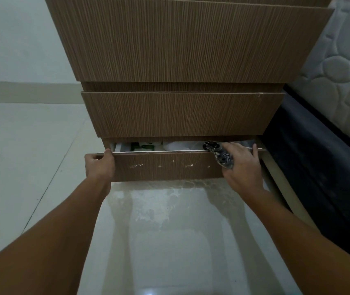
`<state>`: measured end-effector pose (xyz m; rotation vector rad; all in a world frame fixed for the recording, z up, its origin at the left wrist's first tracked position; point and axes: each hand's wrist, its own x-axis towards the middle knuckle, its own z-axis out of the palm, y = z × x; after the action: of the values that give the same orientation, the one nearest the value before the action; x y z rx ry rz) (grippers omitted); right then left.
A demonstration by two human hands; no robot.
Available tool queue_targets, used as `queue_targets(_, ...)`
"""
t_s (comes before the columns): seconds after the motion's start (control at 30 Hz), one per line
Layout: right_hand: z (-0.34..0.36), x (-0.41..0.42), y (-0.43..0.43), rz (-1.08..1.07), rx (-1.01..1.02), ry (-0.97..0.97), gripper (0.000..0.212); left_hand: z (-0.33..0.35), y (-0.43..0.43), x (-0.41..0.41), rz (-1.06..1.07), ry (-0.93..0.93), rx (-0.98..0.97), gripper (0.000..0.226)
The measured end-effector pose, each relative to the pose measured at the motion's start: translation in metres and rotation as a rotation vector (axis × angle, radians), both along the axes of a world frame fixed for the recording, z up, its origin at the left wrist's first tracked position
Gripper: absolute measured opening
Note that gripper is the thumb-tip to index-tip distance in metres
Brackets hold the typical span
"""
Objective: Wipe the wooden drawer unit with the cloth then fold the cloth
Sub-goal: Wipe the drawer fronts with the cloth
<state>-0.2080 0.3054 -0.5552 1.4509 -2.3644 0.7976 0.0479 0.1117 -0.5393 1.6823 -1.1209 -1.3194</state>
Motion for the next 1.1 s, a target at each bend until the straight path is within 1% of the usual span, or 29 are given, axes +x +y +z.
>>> queue_targets(0.17, -0.002, 0.029, -0.024, 0.025, -0.038, 0.024, 0.035, 0.000, 0.000, 0.002, -0.008, -0.002, -0.001, 0.037)
queue_targets(0.3, -0.007, 0.064, -0.044, 0.037, -0.055, 0.026, 0.040, 0.001, -0.001, 0.005, -0.022, -0.011, 0.003, 0.035)
queue_targets(0.43, -0.008, 0.099, -0.069, 0.061, -0.080, 0.019, 0.041, 0.002, -0.007, 0.013, -0.047, -0.032, 0.017, 0.025)
queue_targets(0.63, -0.011, 0.151, -0.104, 0.131, -0.048, 0.006, 0.055, 0.002, -0.015, 0.030, -0.121, -0.013, 0.066, 0.028)
queue_targets(0.7, -0.011, 0.169, -0.116, 0.155, -0.052, -0.005, 0.055, 0.005, -0.015, 0.038, -0.147, 0.034, 0.108, 0.031)
queue_targets(0.8, -0.008, 0.195, -0.134, 0.186, -0.060, -0.029, 0.051, 0.006, -0.017, 0.049, -0.196, 0.157, 0.193, 0.045)
queue_targets(0.87, -0.006, 0.210, -0.145, 0.213, -0.065, -0.057, 0.046, 0.006, -0.018, 0.055, -0.203, 0.215, 0.221, 0.051)
queue_targets(0.97, 0.000, 0.228, -0.156, 0.245, -0.051, -0.131, 0.045, 0.004, -0.020, 0.059, -0.158, 0.287, 0.240, 0.050)
queue_targets(1.1, 0.014, 0.241, -0.162, 0.271, -0.078, -0.319, 0.045, 0.003, -0.019, 0.059, -0.134, 0.314, 0.235, 0.049)
